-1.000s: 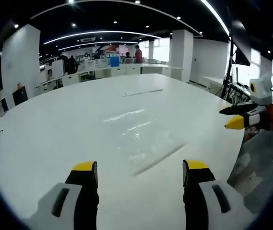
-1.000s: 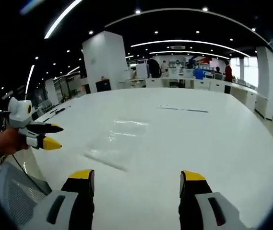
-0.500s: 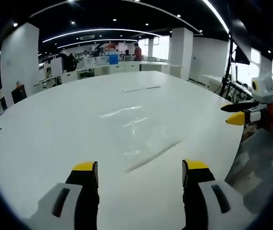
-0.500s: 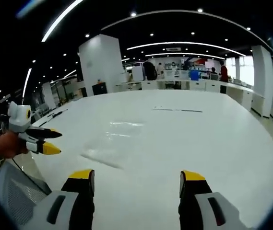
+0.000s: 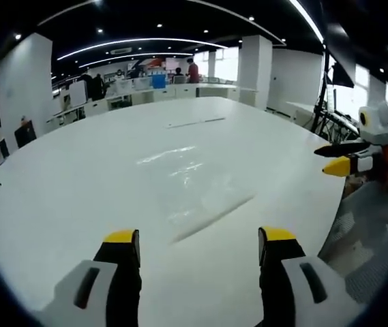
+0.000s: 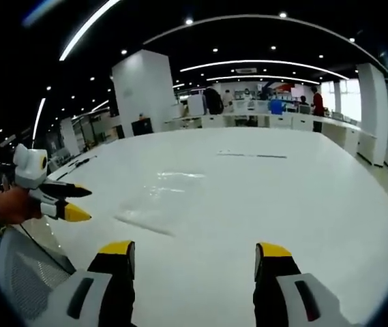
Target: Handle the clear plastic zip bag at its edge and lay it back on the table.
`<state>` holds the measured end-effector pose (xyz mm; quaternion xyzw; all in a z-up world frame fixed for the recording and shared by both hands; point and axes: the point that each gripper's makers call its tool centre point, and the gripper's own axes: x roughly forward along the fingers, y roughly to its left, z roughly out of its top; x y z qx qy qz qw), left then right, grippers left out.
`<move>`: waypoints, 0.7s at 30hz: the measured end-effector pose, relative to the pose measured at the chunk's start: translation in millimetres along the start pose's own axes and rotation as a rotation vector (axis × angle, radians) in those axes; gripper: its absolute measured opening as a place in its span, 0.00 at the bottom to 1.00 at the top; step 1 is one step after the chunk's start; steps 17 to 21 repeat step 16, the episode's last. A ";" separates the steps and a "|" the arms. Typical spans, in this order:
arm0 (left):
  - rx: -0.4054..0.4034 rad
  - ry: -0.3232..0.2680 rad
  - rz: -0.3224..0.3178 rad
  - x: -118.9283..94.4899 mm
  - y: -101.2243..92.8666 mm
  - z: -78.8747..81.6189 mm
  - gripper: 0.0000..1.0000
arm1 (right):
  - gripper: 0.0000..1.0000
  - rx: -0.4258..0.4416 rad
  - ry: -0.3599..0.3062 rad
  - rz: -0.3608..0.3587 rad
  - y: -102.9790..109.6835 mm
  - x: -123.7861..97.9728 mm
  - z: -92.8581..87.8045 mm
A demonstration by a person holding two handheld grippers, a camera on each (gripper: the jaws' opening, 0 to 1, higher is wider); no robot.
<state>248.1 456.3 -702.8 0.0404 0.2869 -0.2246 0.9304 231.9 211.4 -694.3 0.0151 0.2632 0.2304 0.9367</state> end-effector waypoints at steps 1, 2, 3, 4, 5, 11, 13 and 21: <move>0.000 0.001 0.003 0.0 0.6 -0.4 0.69 | 0.71 -0.001 0.001 0.001 0.6 0.4 -0.7; -0.002 0.002 0.005 0.0 1.1 -0.9 0.69 | 0.71 -0.005 0.001 0.003 1.1 0.3 -0.8; -0.006 0.003 0.010 -0.2 1.7 -1.6 0.69 | 0.71 -0.004 -0.002 0.002 0.5 0.7 -0.1; -0.008 0.005 0.014 -0.5 2.1 -2.0 0.69 | 0.71 0.004 -0.005 0.001 -0.1 0.5 0.5; -0.009 0.004 0.015 -0.6 2.2 -2.0 0.69 | 0.71 0.010 -0.006 0.000 -0.6 0.3 0.5; -0.013 0.001 0.023 0.4 3.4 -2.6 0.69 | 0.71 0.026 -0.003 0.004 -2.0 1.9 -1.5; -0.008 0.005 0.027 0.4 3.9 -3.5 0.68 | 0.71 0.032 -0.005 0.006 -2.7 2.5 -1.5; -0.007 0.008 0.029 1.1 4.9 -5.1 0.68 | 0.71 0.040 0.000 0.012 -3.2 4.9 -4.2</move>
